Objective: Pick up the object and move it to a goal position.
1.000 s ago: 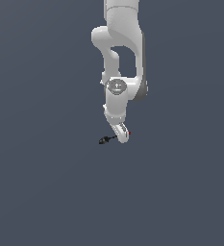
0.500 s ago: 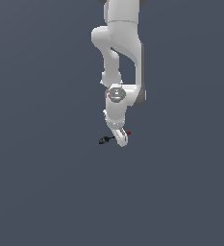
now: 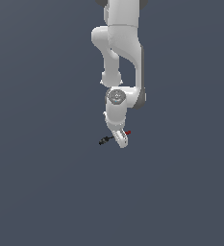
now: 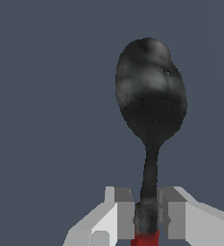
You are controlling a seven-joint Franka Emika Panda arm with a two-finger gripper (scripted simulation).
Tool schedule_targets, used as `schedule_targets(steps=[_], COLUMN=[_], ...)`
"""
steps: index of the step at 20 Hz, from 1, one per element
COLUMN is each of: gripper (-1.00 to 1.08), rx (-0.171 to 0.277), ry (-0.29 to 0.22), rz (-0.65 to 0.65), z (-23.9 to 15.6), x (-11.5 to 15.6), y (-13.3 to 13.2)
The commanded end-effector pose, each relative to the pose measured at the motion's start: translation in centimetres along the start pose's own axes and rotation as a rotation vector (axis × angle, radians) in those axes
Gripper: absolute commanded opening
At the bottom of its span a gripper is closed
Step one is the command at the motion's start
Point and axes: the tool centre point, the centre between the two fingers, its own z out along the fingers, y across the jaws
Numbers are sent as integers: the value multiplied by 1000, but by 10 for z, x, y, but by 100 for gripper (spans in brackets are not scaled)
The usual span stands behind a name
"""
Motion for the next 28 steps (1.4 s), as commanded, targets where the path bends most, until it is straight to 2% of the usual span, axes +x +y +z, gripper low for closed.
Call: schedule_targets(steps=[1, 8, 15, 21, 28], gripper=[-100, -100, -100, -100, -100], rx=[-5, 0, 0, -1, -1], ry=[-1, 0, -1, -2, -4], rz=[2, 1, 1, 1, 2], z=[2, -1, -16, -45, -97], x=[0, 1, 8, 23, 49], y=[2, 1, 12, 33, 70])
